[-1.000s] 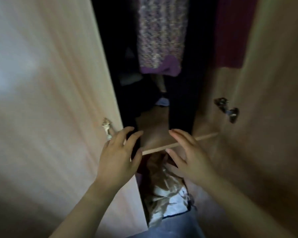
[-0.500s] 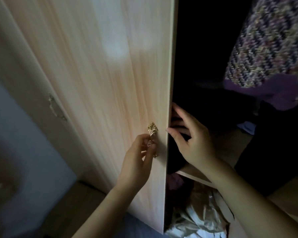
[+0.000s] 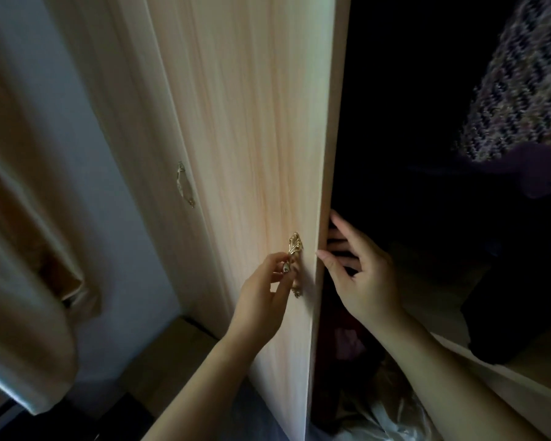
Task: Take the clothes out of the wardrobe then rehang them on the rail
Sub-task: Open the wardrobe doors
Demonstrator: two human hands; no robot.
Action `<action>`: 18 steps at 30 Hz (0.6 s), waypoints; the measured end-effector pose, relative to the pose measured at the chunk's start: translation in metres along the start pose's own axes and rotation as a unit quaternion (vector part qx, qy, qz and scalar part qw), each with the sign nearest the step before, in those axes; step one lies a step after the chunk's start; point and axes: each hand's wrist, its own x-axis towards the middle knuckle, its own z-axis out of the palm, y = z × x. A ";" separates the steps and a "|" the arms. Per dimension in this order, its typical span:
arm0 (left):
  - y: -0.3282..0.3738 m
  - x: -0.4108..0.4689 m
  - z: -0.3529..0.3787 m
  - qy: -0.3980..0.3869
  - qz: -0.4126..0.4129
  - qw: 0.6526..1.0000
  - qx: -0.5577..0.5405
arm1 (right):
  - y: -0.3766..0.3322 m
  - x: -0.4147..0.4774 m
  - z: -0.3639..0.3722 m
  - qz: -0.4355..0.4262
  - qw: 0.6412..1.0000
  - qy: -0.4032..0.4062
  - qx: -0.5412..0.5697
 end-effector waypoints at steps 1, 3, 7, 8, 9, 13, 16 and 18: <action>-0.002 -0.007 -0.009 -0.002 0.000 1.000 0.003 | -0.009 -0.005 0.005 -0.002 1.000 -0.003 -0.004; -0.009 -0.022 -0.033 -0.004 0.002 1.000 0.009 | -0.032 -0.012 0.019 -0.006 1.000 -0.008 -0.007; -0.022 -0.044 -0.076 -0.015 0.006 1.000 0.026 | -0.071 -0.020 0.045 -0.012 1.000 -0.027 -0.002; -0.026 -0.050 -0.089 -0.018 0.004 0.999 0.027 | -0.081 -0.022 0.054 -0.013 0.999 -0.036 -0.001; -0.030 -0.056 -0.101 -0.020 0.002 0.999 0.026 | -0.090 -0.025 0.063 -0.015 0.999 -0.044 -0.004; -0.045 -0.074 -0.149 -0.037 -0.009 0.999 0.017 | -0.126 -0.032 0.105 -0.008 0.998 -0.060 -0.005; -0.062 -0.087 -0.183 -0.036 -0.017 0.999 -0.008 | -0.153 -0.029 0.138 -0.025 0.997 -0.074 -0.013; -0.071 -0.094 -0.204 -0.034 -0.020 0.998 -0.045 | -0.164 -0.023 0.158 -0.044 0.993 -0.106 -0.017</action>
